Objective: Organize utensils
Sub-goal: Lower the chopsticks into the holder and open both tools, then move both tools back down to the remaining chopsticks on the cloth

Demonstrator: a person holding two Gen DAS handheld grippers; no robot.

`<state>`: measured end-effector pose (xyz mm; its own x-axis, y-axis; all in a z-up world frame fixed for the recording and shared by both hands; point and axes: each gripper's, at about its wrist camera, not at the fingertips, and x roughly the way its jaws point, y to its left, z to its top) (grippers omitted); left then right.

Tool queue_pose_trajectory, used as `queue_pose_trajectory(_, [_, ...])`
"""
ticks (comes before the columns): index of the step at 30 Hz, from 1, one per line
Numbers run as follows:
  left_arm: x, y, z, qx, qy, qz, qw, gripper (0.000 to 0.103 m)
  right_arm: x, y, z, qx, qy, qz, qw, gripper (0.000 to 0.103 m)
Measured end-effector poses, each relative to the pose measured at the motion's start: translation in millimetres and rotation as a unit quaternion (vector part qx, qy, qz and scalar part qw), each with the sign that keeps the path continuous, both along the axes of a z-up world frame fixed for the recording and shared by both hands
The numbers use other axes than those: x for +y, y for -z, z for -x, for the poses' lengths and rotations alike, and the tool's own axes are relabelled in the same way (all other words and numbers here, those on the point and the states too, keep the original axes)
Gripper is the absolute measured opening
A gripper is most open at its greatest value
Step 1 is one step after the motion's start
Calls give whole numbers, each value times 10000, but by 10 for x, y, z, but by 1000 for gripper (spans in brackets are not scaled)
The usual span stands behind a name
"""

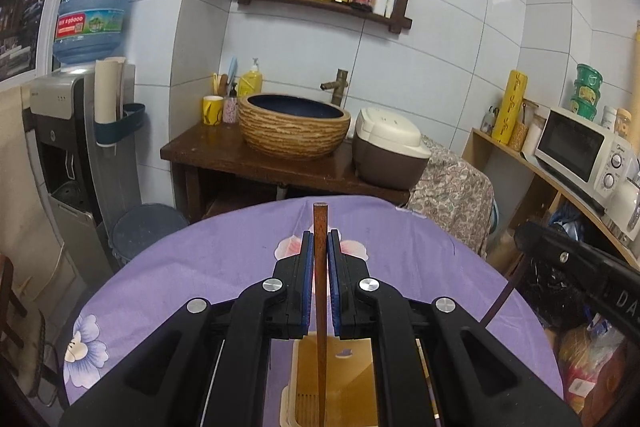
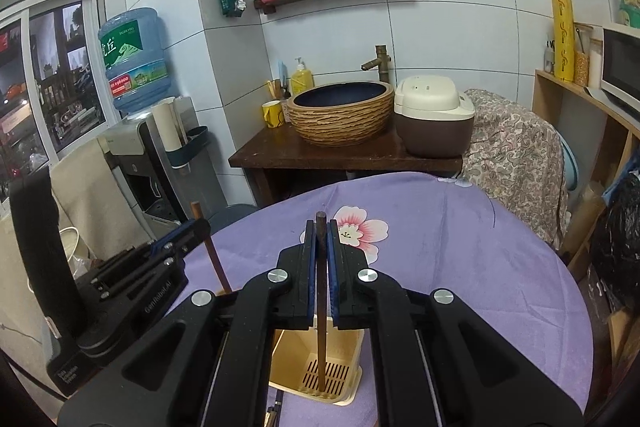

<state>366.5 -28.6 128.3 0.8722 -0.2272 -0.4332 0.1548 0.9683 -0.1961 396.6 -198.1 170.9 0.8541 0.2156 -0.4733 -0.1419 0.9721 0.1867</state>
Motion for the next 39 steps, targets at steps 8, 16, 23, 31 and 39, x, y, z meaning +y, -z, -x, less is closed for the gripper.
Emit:
queue_pose_trajectory(8, [-29, 101, 32, 140, 114, -69, 9998, 28, 4, 118, -13, -14, 53, 82, 10000, 15])
queue_pose_trajectory(16, [146, 96, 354, -34, 146, 340, 9993, 86, -93, 158, 245, -325, 318, 123, 9989, 64])
queue_pose_trajectory(23, [317, 245, 739, 92, 143, 403, 9990, 97, -283, 274, 640, -461, 628, 170, 9968, 84])
queue_pose_trajectory(31, [588, 617, 1204, 426, -82, -175, 9989, 97, -493, 713, 1222, 37, 822, 412, 9958, 87])
queue_pose_trajectory(39, [870, 1120, 1446, 1186, -247, -470, 9915, 88, -559, 1387, 1593, 830, 990, 831, 9881, 87])
